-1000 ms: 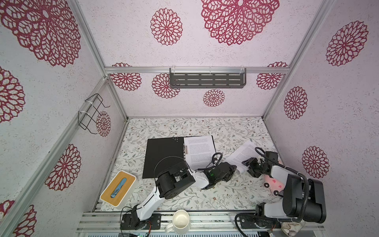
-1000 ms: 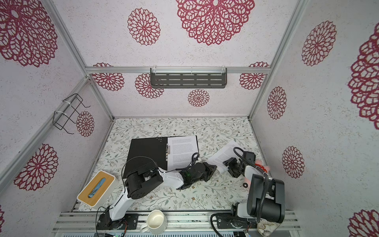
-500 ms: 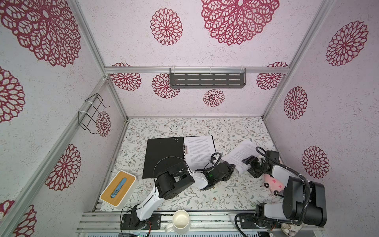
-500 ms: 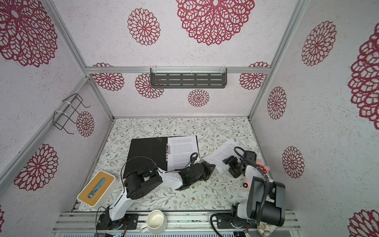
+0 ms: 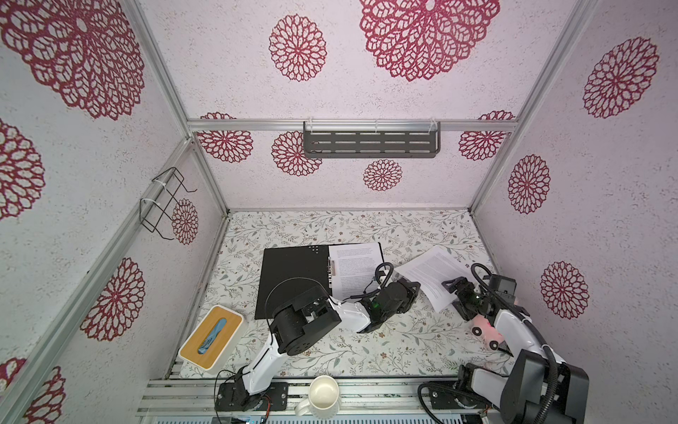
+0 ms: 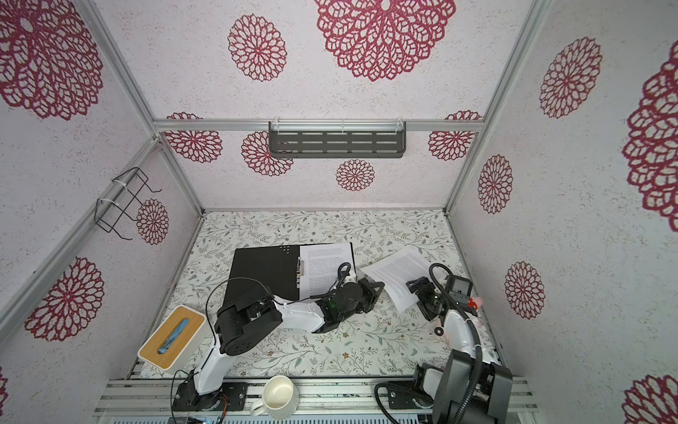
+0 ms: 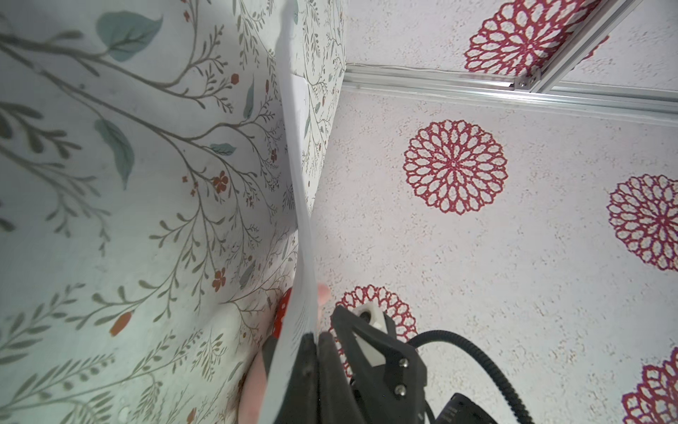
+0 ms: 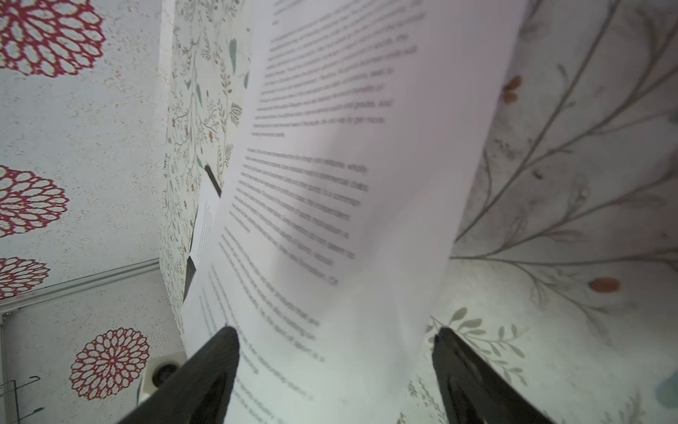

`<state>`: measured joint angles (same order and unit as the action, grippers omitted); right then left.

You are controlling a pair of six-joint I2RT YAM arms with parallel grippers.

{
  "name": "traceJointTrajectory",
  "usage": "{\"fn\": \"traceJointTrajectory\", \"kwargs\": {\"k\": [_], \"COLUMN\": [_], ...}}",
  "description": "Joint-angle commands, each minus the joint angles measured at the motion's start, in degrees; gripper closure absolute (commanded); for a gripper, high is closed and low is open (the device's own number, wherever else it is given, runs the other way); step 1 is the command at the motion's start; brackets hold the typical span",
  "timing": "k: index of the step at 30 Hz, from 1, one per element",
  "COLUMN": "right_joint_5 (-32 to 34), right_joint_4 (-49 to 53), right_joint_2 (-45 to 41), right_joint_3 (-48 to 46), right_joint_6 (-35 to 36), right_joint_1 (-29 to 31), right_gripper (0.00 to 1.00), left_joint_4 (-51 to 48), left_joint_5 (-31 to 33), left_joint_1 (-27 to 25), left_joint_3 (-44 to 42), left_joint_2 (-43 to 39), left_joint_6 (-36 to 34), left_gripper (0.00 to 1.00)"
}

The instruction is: Put the files into the folder

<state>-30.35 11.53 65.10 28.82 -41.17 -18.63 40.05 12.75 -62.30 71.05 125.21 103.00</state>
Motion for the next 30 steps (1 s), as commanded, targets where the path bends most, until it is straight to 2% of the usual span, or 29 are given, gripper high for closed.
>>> {"fn": "traceJointTrajectory", "kwargs": {"k": [1,9,15,30], "right_joint_5": [-1.9,-3.6,-5.1,-6.1], "right_joint_4": [-0.6,-7.0,-14.9,-16.7], "right_joint_2": [-1.3,-0.6,0.6,4.4], "right_joint_3": [-1.7,-3.6,-4.3,-3.2], "right_joint_6": [-0.3,-3.0,-7.8,-11.2], "right_joint_1": [-1.2,-2.6,-2.6,-2.7], "right_gripper": [0.14,0.16,0.25,0.64], "left_joint_4": [-1.1,-1.5,-1.4,0.6], "left_joint_5": [0.1,0.0,-0.3,-0.1], "left_joint_1": [0.6,0.7,0.5,0.4], "left_joint_3": [1.3,0.8,1.0,0.3], "left_joint_2": [-1.9,-2.6,-2.2,-2.0], "left_joint_6": [-1.1,-1.4,-1.3,-1.0], "left_gripper": [0.99,1.0,1.0,1.0]}}
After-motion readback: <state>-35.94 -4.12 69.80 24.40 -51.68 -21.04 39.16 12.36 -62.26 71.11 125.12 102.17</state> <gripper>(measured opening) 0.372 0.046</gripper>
